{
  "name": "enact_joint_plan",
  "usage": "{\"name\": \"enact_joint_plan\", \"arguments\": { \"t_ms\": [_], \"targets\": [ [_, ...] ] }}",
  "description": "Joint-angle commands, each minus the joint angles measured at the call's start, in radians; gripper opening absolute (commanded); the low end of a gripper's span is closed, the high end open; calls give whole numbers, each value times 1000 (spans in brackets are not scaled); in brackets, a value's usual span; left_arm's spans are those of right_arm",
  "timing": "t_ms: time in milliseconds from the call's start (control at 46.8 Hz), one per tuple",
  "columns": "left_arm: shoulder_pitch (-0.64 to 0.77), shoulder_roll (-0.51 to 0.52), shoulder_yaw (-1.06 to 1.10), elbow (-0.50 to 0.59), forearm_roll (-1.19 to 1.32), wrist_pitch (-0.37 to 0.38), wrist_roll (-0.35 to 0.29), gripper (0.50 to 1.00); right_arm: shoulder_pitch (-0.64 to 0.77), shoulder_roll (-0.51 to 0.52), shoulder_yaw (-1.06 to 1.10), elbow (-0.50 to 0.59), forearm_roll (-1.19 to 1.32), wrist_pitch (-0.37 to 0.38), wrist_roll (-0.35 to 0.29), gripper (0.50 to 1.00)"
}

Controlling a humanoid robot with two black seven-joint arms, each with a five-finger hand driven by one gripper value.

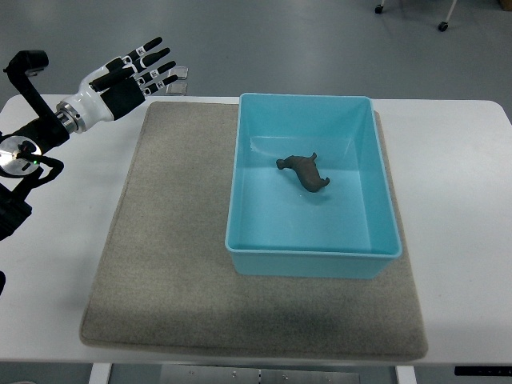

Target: Place brown hippo in blue box with left hand

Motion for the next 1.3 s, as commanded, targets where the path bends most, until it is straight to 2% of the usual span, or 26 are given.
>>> {"name": "enact_joint_plan", "arguments": {
  "t_ms": [0, 513, 812, 1282],
  "targets": [
    [6, 0, -7, 2, -4, 0, 7, 996, 0, 0, 0, 0, 0, 0, 0, 936],
    [4, 17, -11, 2, -15, 0, -7, 996, 0, 0, 0, 0, -1, 0, 0, 936],
    [-4, 61, -13, 0, -15, 0, -10, 996, 0, 0, 0, 0, 0, 0, 0, 936],
    [-5, 63, -47, -6, -16, 0, -9, 996, 0, 0, 2, 0, 0, 0, 0, 936]
  ]
}}
